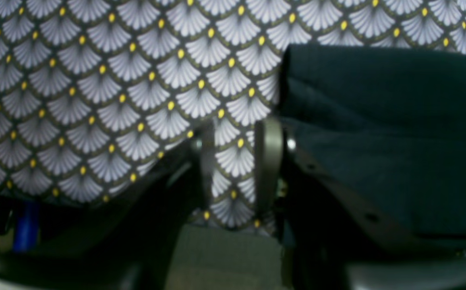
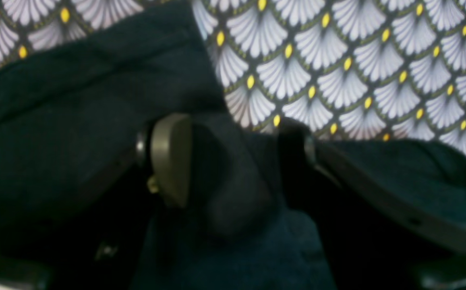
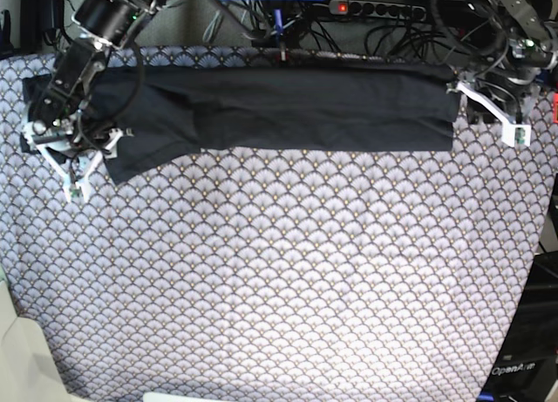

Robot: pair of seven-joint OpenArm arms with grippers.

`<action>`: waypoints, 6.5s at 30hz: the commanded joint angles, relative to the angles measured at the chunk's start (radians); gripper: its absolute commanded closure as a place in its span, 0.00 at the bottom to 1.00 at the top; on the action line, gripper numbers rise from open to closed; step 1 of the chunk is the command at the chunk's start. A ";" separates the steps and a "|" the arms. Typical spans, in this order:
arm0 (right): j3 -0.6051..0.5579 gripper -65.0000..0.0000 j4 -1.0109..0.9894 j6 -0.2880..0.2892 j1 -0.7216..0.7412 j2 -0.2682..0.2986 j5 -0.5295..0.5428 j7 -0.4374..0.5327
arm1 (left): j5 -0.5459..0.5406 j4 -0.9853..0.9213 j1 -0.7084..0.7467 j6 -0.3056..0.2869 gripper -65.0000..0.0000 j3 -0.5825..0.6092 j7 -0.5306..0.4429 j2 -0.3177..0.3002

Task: Fold the T-shirt properly
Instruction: 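Tuck the loose sleeve under the strip with the right gripper, then grip both ends of the folded strip with both grippers, then fold the strip end with the left gripper toward the right gripper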

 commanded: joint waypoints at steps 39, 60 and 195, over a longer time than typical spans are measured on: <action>-0.118 1.00 0.316 -0.008 -0.130 -0.001 0.019 -0.051 | -0.013 0.017 -0.002 -0.002 0.74 -0.003 -0.017 -0.007; 0.106 1.00 0.343 -0.008 -0.314 -0.001 0.021 0.152 | -0.011 -0.028 -0.010 -0.002 0.74 -0.002 -0.027 -0.019; 0.106 1.00 0.004 -0.008 -0.200 0.099 0.015 0.258 | 0.015 0.179 0.045 0.014 1.00 0.719 0.057 0.078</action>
